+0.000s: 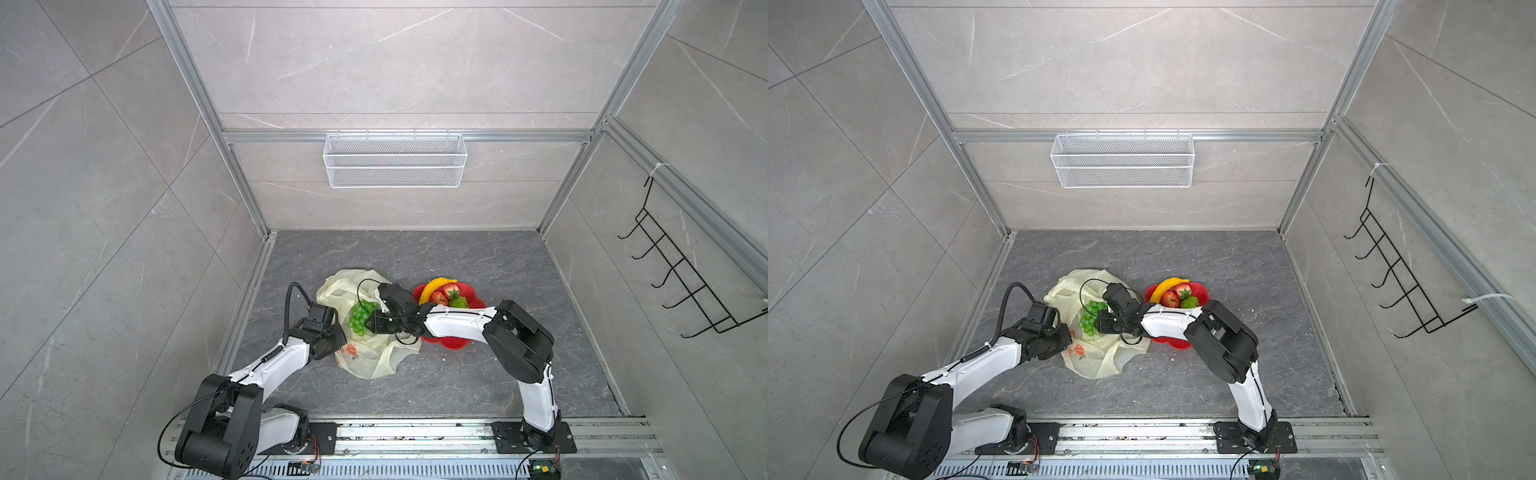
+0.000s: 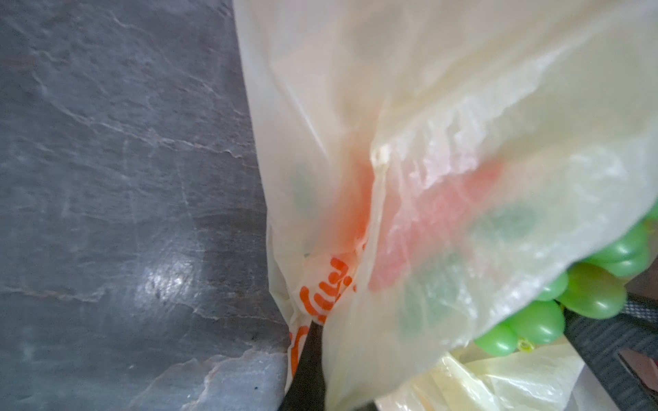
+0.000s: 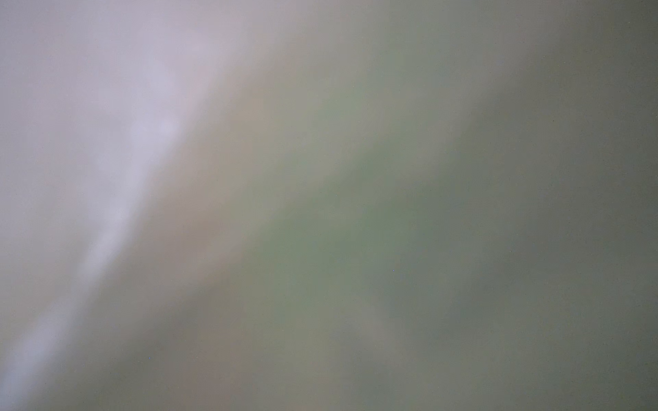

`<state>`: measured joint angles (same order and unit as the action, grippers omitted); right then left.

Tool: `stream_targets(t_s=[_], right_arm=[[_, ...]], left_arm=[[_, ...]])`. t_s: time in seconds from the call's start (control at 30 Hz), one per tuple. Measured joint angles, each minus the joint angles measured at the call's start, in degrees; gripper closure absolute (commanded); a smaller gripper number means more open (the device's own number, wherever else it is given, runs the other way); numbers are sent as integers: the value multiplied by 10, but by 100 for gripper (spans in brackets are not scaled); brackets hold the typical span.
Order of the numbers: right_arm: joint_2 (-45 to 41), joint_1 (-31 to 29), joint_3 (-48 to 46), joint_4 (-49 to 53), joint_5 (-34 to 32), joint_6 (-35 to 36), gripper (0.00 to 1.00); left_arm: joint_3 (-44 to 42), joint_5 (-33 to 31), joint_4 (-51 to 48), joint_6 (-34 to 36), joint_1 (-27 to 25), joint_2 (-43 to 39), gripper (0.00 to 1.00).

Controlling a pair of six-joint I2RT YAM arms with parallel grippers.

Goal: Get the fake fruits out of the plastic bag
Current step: 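Close the right gripper on the green grapes inside the bag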

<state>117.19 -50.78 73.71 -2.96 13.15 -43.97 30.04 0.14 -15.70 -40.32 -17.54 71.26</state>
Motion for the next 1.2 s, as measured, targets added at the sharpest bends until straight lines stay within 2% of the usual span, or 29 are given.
stream_targets(t_s=[0.37,0.7,1.2], right_arm=[[28,-5,4,-3,10,0,76],[28,-13,9,-3,8,0,71],[28,-13,10,-3,5,0,91]], left_arm=[[0,0,2,0,0,3,98],[0,0,3,0,0,5,98],[0,0,5,0,0,6,98]])
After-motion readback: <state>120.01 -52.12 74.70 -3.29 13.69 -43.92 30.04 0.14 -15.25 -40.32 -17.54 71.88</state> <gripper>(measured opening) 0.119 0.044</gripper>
